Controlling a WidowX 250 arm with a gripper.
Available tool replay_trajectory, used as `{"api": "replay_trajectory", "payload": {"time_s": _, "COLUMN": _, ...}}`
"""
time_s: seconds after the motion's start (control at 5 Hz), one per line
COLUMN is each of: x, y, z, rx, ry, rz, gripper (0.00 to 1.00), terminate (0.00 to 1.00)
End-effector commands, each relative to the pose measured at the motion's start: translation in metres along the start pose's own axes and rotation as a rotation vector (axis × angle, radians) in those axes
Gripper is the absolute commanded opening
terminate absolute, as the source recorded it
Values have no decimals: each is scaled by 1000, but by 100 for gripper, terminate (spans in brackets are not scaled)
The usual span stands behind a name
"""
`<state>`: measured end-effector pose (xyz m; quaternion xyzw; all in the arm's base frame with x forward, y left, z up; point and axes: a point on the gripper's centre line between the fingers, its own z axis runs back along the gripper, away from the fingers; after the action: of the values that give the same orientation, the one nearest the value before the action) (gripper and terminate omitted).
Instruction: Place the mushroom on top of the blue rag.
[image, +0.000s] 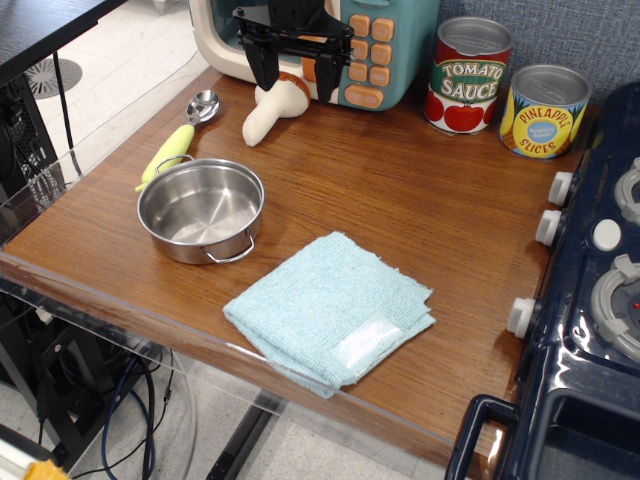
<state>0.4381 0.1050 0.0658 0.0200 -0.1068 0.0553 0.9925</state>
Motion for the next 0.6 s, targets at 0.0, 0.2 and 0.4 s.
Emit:
{"api": "replay_trajectory", "payload": {"time_s": 0.0, "x": 13, "y": 28, "z": -9, "rx": 76, "ry": 24, "rz": 32, "gripper": 100, "terminate": 0}}
{"api": "replay_trajectory", "payload": {"time_s": 0.2, "x": 7, "y": 34, "z": -21, "rx": 96, "ry": 63, "rz": 30, "gripper": 100, "terminate": 0}}
{"api": "replay_trajectory", "payload": {"time_s": 0.4, "x": -2, "y": 39, "z": -25, "rx": 122, "ry": 81, "rz": 33, "gripper": 100, "terminate": 0}}
